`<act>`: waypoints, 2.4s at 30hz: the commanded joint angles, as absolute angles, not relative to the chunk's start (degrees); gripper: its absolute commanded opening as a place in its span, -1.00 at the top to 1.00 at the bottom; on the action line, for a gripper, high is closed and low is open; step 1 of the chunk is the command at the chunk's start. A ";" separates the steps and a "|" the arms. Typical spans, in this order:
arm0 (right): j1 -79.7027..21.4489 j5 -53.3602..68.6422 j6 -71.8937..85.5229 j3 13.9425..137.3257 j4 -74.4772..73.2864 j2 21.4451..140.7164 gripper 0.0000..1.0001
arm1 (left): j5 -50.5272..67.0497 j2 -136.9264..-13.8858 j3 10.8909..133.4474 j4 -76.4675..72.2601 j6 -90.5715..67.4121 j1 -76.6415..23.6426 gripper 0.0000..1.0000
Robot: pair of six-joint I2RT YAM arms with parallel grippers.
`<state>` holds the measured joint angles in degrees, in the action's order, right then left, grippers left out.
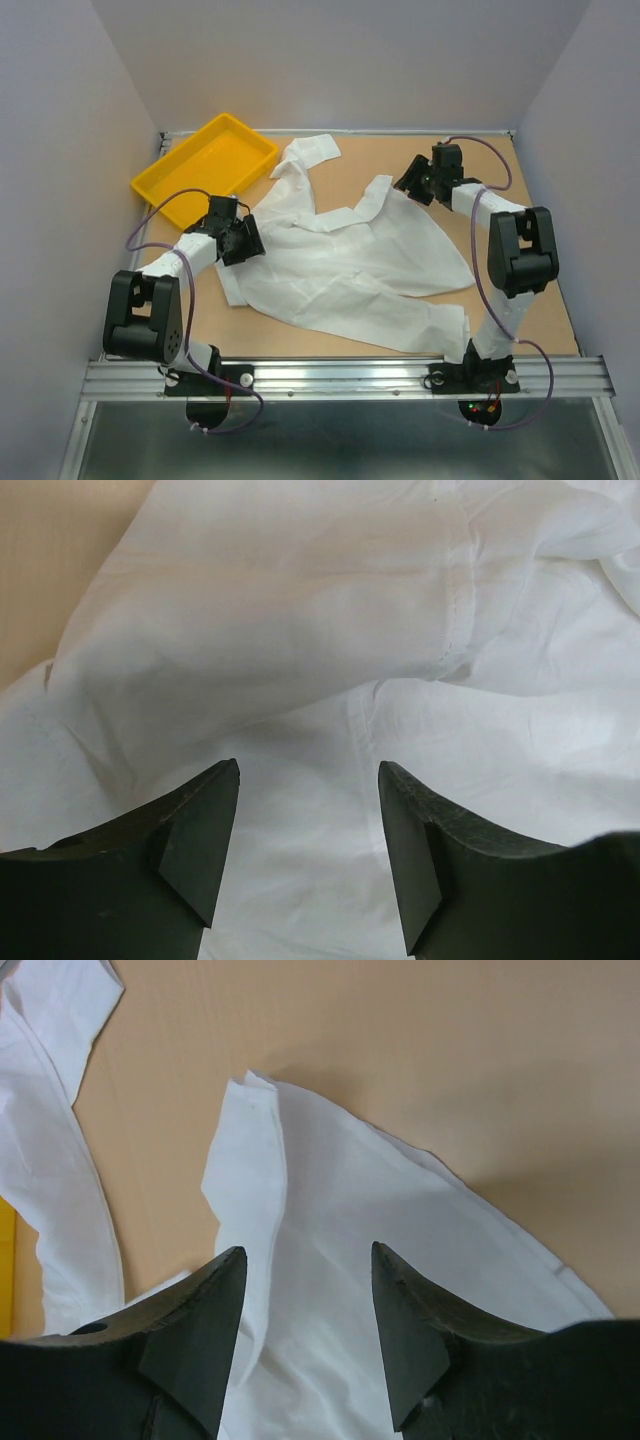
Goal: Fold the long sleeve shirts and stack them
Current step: Flatten the shirt out
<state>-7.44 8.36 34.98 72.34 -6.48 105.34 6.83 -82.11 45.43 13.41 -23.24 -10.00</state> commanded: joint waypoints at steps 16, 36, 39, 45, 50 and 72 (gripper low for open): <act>-8.96 15.47 42.28 93.51 5.27 127.35 0.47 | 9.49 -88.76 42.36 7.47 -25.49 -9.93 -0.38; 2.90 -9.05 38.94 90.97 5.27 115.58 0.99 | 12.48 -92.46 52.45 8.44 -19.43 -10.02 -0.41; 4.92 -10.28 38.76 91.14 5.27 115.05 0.99 | 13.88 -95.35 56.68 8.61 -17.85 -10.20 -0.54; 7.64 -13.00 35.60 93.69 4.40 115.58 0.70 | 16.42 -98.52 67.30 6.60 -17.75 -10.37 -0.88; 7.91 -17.14 32.18 90.72 0.53 110.50 -0.20 | 19.34 -93.62 67.86 3.52 -18.81 -11.68 -0.94; -29.16 -0.96 17.58 67.58 -23.20 97.73 -0.32 | -1.84 -81.47 49.13 9.67 -26.02 -12.66 -0.80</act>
<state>-24.43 -2.33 20.18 67.40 -21.39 96.20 3.07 -82.98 49.08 9.45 -25.65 -12.73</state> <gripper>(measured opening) 0.666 0.901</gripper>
